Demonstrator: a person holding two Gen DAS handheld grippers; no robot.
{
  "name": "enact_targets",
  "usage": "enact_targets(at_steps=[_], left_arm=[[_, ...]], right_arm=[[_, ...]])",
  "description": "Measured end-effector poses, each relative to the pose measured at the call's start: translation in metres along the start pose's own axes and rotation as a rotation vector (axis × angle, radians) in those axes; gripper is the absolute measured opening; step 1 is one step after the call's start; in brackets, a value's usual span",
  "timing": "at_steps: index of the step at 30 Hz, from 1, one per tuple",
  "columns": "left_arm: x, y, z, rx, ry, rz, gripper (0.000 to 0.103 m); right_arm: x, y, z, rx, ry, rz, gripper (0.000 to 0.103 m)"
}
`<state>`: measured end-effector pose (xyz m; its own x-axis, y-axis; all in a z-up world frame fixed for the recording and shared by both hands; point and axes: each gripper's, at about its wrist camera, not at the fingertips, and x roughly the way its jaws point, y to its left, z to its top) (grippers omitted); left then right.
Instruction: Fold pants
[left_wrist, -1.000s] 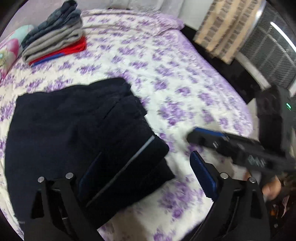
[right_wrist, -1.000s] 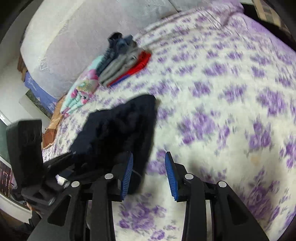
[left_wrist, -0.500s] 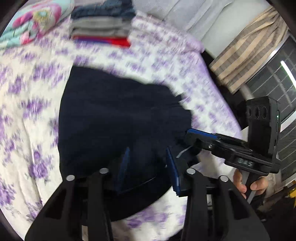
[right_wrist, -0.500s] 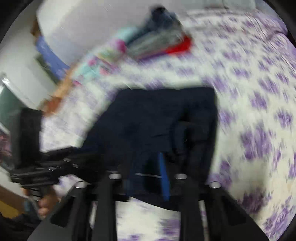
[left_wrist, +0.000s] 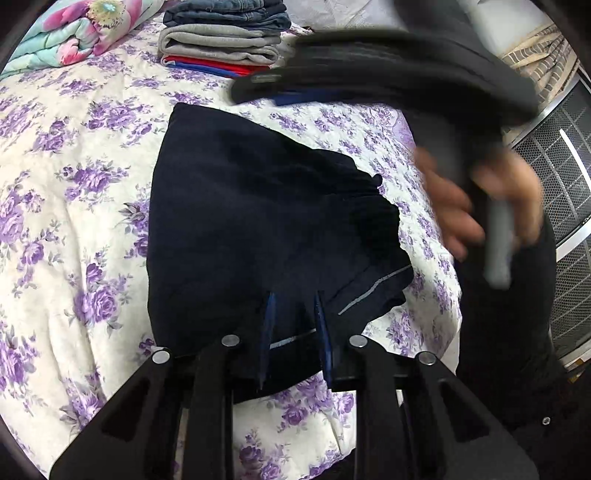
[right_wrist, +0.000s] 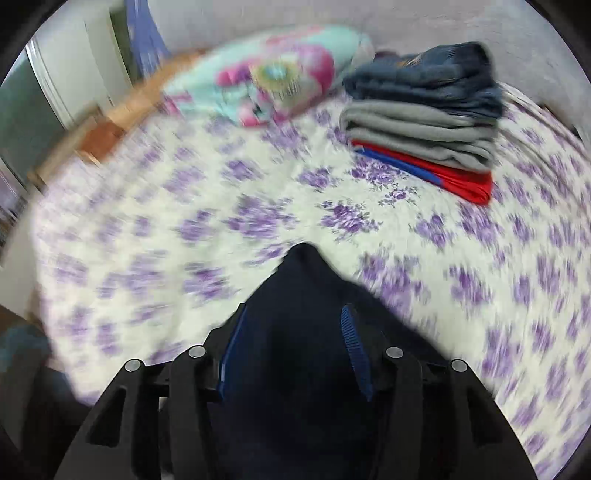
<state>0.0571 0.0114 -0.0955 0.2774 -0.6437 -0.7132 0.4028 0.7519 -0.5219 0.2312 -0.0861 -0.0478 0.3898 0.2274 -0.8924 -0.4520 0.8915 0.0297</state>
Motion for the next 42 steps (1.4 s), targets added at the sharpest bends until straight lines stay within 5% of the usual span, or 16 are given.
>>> enact_targets(at_steps=[4,5,8,13,16,17,18,19,22,24,29,34,38,42], left_arm=[[0.014,0.002,0.001,0.005,0.038,-0.017,0.020],[0.018,0.003,0.000,0.008,0.051,-0.009,0.020],[0.025,0.006,0.000,0.012,0.063,0.001,0.020],[0.029,0.003,-0.002,0.029,0.059,0.028,0.020],[0.025,0.006,0.002,0.010,0.059,0.003,0.020],[0.018,0.006,0.003,0.010,0.051,-0.003,0.020],[0.011,0.005,0.004,0.018,0.038,-0.001,0.020],[-0.005,0.002,0.006,0.040,-0.002,0.016,0.024],[-0.047,0.003,0.010,0.034,-0.147,0.064,0.084],[-0.068,0.014,0.015,-0.012,-0.208,0.077,0.088],[-0.037,0.063,0.024,-0.211,-0.084,-0.058,0.087],[0.020,0.085,0.029,-0.303,0.036,-0.094,0.086],[0.038,0.080,0.050,-0.267,0.053,-0.100,0.087],[0.039,0.067,0.044,-0.213,0.050,-0.028,0.087]], right_arm=[[0.045,-0.004,0.009,-0.015,0.155,0.054,0.046],[0.052,-0.003,0.007,-0.023,0.156,0.037,0.027],[0.050,0.001,0.005,0.013,0.125,0.008,0.006],[0.071,0.004,0.007,0.027,0.142,-0.042,0.007],[0.067,0.011,0.006,-0.012,0.120,-0.067,0.012],[0.062,0.011,0.007,-0.008,0.116,-0.063,0.022],[0.052,0.007,0.006,0.006,0.107,-0.053,0.050],[0.041,0.003,0.004,0.031,0.094,-0.042,0.061],[-0.014,-0.011,-0.021,0.103,-0.035,0.016,0.075],[-0.052,-0.022,-0.052,0.166,-0.117,0.048,0.087],[-0.102,-0.056,-0.155,0.335,-0.264,0.048,0.087],[-0.102,-0.081,-0.225,0.503,-0.250,0.038,0.087],[-0.099,-0.096,-0.234,0.580,-0.236,0.066,0.087],[-0.083,-0.096,-0.216,0.575,-0.214,0.083,0.087]])
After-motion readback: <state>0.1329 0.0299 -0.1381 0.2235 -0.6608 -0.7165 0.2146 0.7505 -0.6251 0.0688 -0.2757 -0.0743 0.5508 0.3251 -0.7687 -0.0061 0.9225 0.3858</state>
